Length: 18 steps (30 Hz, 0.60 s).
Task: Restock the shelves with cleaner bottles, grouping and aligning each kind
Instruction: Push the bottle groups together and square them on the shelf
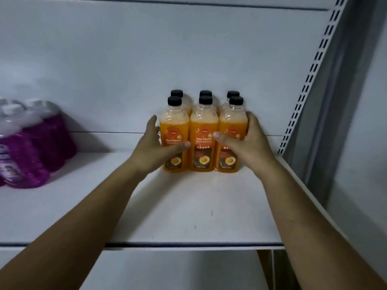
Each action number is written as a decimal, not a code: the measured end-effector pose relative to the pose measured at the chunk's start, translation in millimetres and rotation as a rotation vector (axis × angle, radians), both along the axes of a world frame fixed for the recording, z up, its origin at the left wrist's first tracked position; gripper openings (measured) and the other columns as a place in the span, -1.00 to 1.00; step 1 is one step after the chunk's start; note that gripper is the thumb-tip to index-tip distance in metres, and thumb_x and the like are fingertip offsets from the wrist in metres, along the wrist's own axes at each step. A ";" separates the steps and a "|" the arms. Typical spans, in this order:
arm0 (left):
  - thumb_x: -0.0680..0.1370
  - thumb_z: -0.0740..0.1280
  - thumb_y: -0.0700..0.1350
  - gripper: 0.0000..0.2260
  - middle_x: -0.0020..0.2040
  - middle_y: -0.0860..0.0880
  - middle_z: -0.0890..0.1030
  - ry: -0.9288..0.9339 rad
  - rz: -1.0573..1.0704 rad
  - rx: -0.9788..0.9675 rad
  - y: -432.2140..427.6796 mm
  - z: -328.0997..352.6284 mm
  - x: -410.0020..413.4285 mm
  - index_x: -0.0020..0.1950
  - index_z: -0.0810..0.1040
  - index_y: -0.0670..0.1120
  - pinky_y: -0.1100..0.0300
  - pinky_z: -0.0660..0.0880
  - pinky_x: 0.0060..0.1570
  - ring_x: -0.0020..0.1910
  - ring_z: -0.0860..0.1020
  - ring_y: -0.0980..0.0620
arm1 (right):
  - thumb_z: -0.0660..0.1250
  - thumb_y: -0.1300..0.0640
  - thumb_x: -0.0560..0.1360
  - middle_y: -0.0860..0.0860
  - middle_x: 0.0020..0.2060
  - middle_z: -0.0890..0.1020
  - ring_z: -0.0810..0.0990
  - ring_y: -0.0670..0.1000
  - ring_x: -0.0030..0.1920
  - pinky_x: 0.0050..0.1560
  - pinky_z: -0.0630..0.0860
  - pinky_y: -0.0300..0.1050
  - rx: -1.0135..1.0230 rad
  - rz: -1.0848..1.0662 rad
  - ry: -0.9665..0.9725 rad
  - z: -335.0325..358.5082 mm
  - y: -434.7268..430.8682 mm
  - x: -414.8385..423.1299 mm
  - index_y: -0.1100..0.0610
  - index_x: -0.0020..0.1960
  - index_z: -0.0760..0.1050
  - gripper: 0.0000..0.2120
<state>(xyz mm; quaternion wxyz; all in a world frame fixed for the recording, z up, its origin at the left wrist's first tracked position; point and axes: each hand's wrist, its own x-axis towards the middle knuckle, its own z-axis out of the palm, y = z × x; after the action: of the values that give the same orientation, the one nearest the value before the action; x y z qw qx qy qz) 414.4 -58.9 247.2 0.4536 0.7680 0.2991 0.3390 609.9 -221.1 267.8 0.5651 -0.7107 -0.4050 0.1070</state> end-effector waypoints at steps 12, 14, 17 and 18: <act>0.42 0.60 -0.01 -0.23 0.29 0.21 0.58 -0.237 -0.037 0.012 -15.7 -23.8 19.3 0.54 0.31 0.09 0.45 0.56 -0.09 0.16 0.60 0.34 | 0.71 -0.05 0.26 -0.19 0.23 0.58 0.55 -0.30 0.12 -0.07 0.51 -0.30 0.106 -0.019 0.080 -38.2 14.4 -1.8 -0.08 0.53 0.30 -0.05; 0.45 0.60 -0.03 -0.25 0.29 0.22 0.58 -0.242 -0.039 0.015 -16.0 -24.5 20.9 0.55 0.30 0.09 0.46 0.56 -0.09 0.16 0.60 0.35 | 0.71 -0.06 0.27 -0.19 0.23 0.57 0.54 -0.31 0.10 -0.08 0.50 -0.31 0.107 -0.025 0.074 -39.1 13.7 -0.6 -0.09 0.53 0.29 -0.05; 0.47 0.59 -0.03 -0.22 0.31 0.23 0.57 -0.231 -0.041 0.027 -16.4 -25.2 23.1 0.57 0.26 0.13 0.46 0.57 -0.06 0.19 0.59 0.35 | 0.70 -0.09 0.27 -0.18 0.25 0.58 0.56 -0.26 0.10 -0.06 0.51 -0.29 0.111 -0.038 0.063 -41.2 12.7 1.7 -0.10 0.52 0.30 -0.05; 0.47 0.59 0.00 -0.21 0.32 0.24 0.57 -0.224 -0.039 0.031 -16.3 -25.5 23.4 0.58 0.24 0.14 0.46 0.56 -0.07 0.20 0.59 0.35 | 0.70 -0.09 0.26 -0.18 0.24 0.58 0.56 -0.26 0.09 -0.07 0.51 -0.30 0.113 -0.039 0.063 -41.6 12.5 2.1 -0.09 0.52 0.31 -0.06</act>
<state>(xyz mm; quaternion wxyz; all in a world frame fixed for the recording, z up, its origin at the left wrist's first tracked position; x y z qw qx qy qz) 437.8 -75.2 221.7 0.4788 0.7379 0.2260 0.4185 612.0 -208.6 226.1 0.6188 -0.6816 -0.3785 0.0955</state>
